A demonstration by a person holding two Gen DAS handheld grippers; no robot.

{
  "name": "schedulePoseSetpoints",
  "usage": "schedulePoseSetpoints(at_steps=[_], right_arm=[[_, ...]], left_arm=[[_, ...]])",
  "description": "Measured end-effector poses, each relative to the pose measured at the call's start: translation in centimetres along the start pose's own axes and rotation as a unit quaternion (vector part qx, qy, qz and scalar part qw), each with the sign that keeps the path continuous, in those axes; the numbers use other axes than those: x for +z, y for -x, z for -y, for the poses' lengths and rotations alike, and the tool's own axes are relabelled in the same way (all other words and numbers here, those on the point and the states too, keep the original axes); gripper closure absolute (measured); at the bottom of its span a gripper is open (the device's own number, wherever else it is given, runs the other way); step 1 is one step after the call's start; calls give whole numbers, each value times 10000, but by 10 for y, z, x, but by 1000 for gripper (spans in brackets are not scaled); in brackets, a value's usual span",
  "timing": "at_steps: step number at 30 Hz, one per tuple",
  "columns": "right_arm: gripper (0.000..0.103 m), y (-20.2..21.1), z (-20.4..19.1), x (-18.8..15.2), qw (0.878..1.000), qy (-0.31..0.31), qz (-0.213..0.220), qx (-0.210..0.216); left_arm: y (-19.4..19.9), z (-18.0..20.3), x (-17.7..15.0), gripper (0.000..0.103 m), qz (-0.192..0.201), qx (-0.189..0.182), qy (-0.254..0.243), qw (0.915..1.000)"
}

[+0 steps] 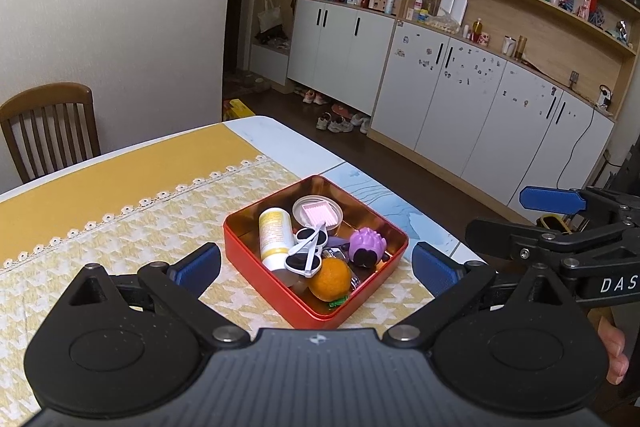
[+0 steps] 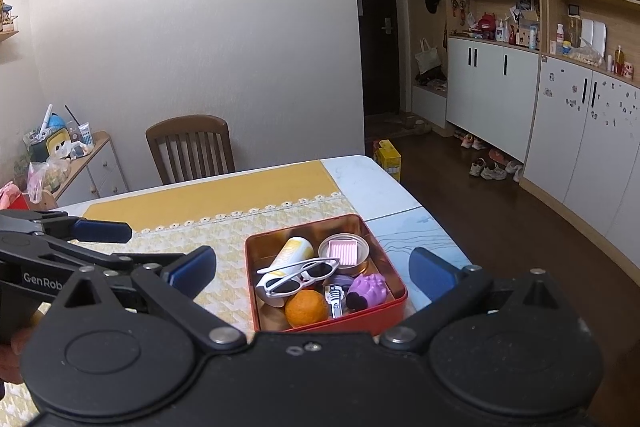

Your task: Organize rigid objects

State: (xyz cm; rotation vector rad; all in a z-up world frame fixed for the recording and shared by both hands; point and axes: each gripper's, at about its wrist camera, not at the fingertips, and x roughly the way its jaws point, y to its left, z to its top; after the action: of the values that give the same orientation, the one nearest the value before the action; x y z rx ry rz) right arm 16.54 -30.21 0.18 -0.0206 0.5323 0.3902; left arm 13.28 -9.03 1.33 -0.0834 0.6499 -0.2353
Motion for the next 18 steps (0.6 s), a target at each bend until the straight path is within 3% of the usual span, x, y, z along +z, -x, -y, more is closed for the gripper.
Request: schedulePoseSetpoints(at_steps=[18], right_arm=[[0, 2, 2, -2, 10000, 1, -23, -17]], left_arm=[[-3, 5, 0, 1, -14, 33, 8, 10000]])
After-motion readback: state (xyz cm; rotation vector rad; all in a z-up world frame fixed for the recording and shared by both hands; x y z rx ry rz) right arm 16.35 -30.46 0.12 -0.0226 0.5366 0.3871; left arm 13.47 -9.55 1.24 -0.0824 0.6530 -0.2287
